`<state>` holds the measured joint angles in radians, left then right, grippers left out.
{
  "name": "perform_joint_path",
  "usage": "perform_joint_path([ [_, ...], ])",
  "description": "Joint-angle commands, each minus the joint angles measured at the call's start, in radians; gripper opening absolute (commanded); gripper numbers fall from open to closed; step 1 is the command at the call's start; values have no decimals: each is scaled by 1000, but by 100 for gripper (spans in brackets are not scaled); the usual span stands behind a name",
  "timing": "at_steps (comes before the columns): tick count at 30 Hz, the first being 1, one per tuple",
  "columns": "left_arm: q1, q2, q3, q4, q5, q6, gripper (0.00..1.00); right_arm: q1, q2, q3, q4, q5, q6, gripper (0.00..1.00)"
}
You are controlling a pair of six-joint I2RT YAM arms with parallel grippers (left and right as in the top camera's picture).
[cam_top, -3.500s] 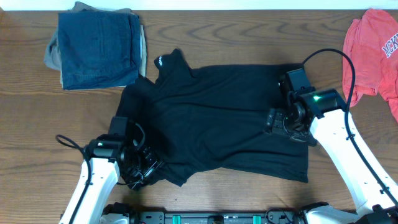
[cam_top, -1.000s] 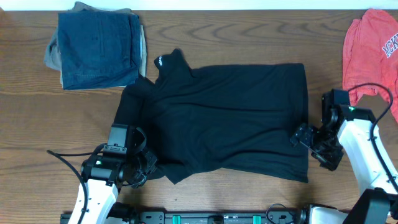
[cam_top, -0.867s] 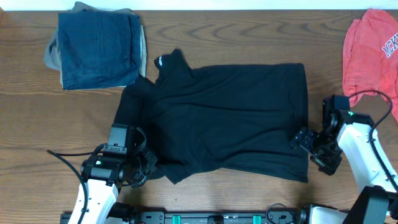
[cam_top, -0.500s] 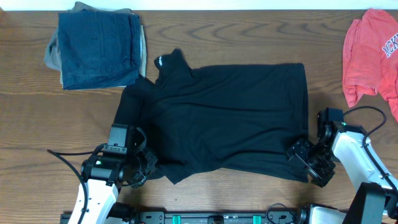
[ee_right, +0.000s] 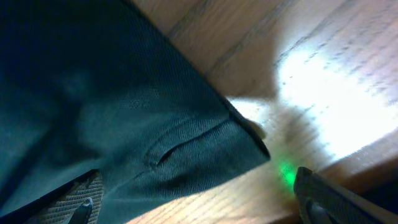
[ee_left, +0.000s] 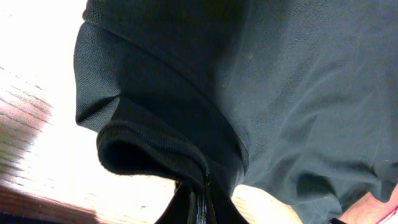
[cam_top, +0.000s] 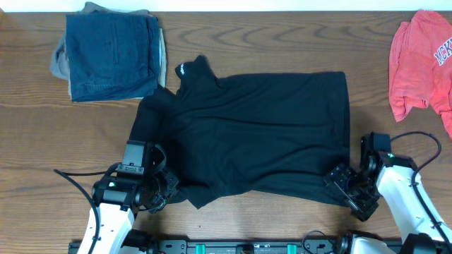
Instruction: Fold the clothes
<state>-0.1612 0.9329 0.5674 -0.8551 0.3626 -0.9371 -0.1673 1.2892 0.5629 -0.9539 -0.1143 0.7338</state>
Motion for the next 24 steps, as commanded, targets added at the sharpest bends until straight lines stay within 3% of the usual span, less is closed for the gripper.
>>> perform_joint_path([
  [1, -4, -5, 18, 0, -13, 20, 6, -6, -6, -35, 21, -37, 55, 95],
  [10, -4, -5, 18, 0, -13, 21, 6, -6, -6, -85, 88, -37, 105, 83],
  [15, -4, -5, 18, 0, -12, 21, 6, -6, -6, -84, 109, -37, 105, 61],
  [21, -4, -5, 18, -4, 14, 21, 6, -6, -6, -84, 109, -36, 105, 47],
  [24, -4, -7, 19, -4, 48, 20, 6, -6, -6, -84, 108, -36, 105, 26],
])
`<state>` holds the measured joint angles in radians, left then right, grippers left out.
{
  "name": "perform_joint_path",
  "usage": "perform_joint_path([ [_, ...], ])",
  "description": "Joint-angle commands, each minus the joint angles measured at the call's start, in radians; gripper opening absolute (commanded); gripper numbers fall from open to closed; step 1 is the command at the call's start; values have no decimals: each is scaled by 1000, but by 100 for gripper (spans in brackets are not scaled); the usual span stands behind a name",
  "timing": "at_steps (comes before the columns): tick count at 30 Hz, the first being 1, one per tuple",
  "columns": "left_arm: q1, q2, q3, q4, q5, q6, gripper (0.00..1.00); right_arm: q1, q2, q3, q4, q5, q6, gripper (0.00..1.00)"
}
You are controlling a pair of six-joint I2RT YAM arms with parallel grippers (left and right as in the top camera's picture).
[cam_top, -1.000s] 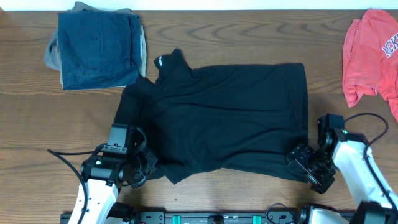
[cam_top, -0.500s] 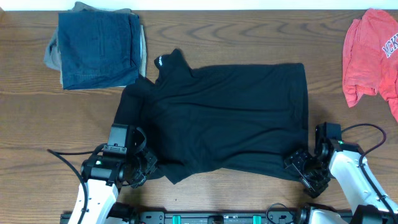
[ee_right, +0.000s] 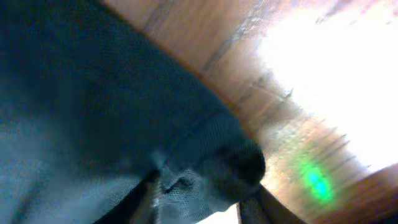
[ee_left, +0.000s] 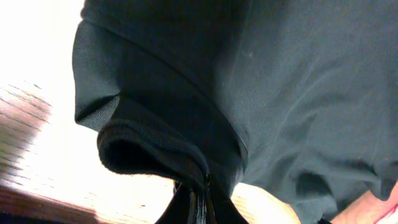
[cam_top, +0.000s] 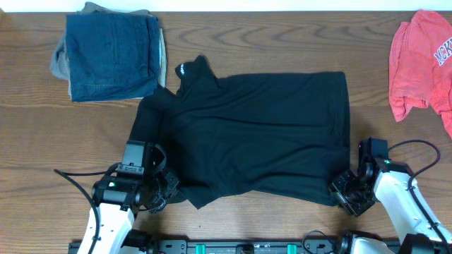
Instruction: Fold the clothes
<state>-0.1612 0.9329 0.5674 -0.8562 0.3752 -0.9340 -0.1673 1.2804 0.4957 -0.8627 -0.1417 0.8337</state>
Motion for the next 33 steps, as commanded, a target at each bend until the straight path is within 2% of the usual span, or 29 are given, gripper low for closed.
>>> perform_joint_path([
  [1, -4, -7, 19, -4, 44, 18, 7, -6, 2, -17, 17, -8, 5, 19],
  [3, -4, -7, 19, -6, 63, 18, 6, -7, 2, -15, 13, -8, 5, 3],
  [4, -4, -7, 19, -6, 73, 18, 6, -7, 2, -13, 11, -8, 5, 1],
  [10, -29, -8, 48, -17, 112, 43, 6, -37, 2, 24, -38, 0, 3, 1],
  [15, -132, -16, 143, -25, 103, 42, 6, -68, 2, 100, -137, 73, -12, 1],
  [21, -247, -20, 256, 2, -27, 13, 6, -70, 2, 198, -185, 84, -58, 2],
  [24, -255, -17, 259, 63, -68, 13, 6, -70, 2, 239, -186, 85, -80, 2],
  [33, -255, 64, 258, 175, -333, 19, 6, -70, 2, 286, -158, 84, -83, 3],
])
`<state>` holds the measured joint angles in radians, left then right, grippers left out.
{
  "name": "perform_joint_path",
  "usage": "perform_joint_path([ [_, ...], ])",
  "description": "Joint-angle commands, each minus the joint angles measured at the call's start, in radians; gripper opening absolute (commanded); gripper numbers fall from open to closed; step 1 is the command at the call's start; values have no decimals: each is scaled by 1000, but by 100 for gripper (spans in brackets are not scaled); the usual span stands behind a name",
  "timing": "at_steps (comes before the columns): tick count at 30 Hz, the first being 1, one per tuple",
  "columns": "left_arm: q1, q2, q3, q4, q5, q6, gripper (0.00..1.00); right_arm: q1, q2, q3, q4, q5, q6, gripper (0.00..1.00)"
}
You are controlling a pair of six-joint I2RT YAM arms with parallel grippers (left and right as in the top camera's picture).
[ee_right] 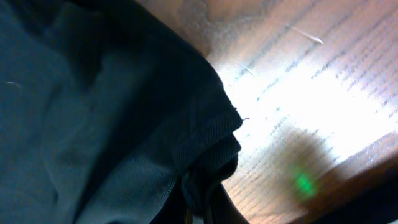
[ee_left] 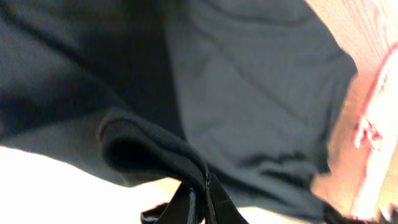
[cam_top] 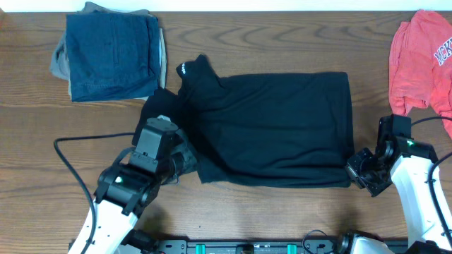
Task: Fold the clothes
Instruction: 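Lift the bottom hem with both grippers and fold it toward the back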
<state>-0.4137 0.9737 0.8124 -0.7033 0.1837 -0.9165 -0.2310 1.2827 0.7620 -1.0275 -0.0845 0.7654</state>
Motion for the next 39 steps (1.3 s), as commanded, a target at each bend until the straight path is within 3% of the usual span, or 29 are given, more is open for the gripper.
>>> perform_joint_path([
  [1, -3, 35, 13, 44, -177, 8, 6, -6, 0, 19, 12, 28, -15, 3],
  [7, -2, 100, 13, 214, -290, 31, 6, -3, 0, 19, 25, 28, -14, 4],
  [16, -2, 227, 13, 475, -301, 139, 6, -3, 0, 18, 44, 28, -10, 5],
  [25, -2, 365, 13, 522, -321, 139, 6, -3, 0, 18, 197, -1, -11, 2],
  [32, -2, 417, 13, 535, -362, 139, 6, -2, 0, 18, 266, -37, -11, 15],
  [39, -2, 417, 13, 605, -370, 138, 6, 34, 15, 18, 299, -24, -11, 17],
])
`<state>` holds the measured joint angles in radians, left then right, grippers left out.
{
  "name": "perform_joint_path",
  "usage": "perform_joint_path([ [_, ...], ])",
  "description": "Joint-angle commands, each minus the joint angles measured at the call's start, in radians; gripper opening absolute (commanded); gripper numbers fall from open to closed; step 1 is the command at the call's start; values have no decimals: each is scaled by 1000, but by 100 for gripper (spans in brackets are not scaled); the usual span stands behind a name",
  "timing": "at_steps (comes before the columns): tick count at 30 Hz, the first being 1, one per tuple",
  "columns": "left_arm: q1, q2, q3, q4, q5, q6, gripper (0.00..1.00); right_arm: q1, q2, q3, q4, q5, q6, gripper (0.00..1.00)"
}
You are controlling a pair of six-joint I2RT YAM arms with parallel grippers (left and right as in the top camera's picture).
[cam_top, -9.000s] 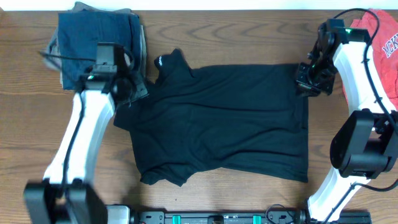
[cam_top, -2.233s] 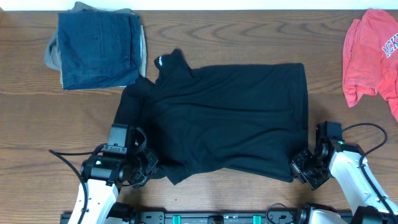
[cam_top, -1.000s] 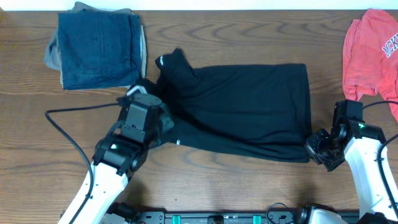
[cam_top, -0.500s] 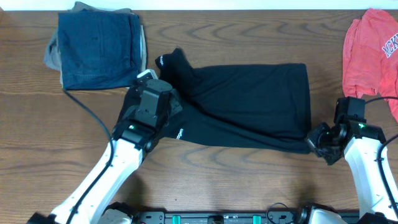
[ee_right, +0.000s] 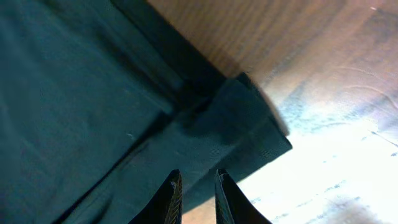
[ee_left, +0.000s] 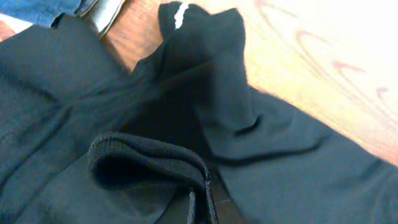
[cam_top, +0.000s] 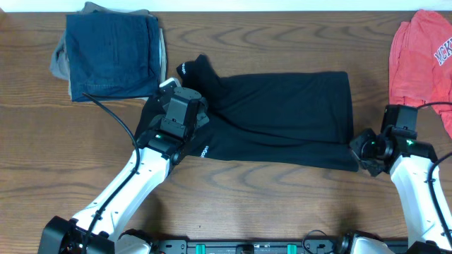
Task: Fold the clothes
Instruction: 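Lift the bottom hem with both grippers and fold it toward the back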
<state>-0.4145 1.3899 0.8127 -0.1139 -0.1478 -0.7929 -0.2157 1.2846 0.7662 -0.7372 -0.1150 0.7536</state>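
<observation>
A black shirt (cam_top: 282,116) lies across the middle of the table, its near edge doubled back over itself. My left gripper (cam_top: 185,113) hovers over the shirt's left part near the collar (cam_top: 194,68). It is shut on a rolled fold of the black hem (ee_left: 143,149), which shows pinched at my left gripper (ee_left: 202,200). My right gripper (cam_top: 369,150) is at the shirt's near right corner (ee_right: 249,137). Seen from the wrist, my right gripper (ee_right: 196,196) has its fingers slightly apart with nothing between them, and the corner lies flat on the wood.
A stack of folded blue jeans (cam_top: 113,46) sits at the back left, just beyond the shirt's sleeve. A crumpled red shirt (cam_top: 424,56) lies at the back right. Bare wooden table (cam_top: 282,204) stretches in front of the black shirt.
My left gripper has moved from the shirt's near left edge to over its left part near the collar, carrying the hem. My right gripper has let go of the near right corner.
First my left gripper held the near left hem low at the front, with the right open at the near right corner. Then the right was shut on that corner. Both then stood farther back, the shirt narrower. Now the near edge lies folded over.
</observation>
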Motion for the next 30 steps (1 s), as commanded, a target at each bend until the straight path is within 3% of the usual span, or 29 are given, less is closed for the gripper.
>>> perform_joint_path([
  [1, -1, 1, 13, 20, -50, 15, 6, 23, 20, 13, 14, 6, 0, 16],
  [4, -1, 2, 12, 21, -84, 15, 6, 35, 48, 13, 21, 10, 0, 19],
  [7, -1, 2, 12, 14, -93, 15, 6, 47, 89, 13, 27, 21, -8, 33],
  [14, -1, 2, 10, -37, -93, 15, 6, 43, 154, 13, 27, 103, -34, 50],
  [21, -1, 2, 10, -95, -93, 15, 6, -12, 155, 14, 46, 154, -39, 55],
  [30, -1, 2, 10, -109, -93, 15, 6, -82, 156, 13, 92, 97, -186, 56],
])
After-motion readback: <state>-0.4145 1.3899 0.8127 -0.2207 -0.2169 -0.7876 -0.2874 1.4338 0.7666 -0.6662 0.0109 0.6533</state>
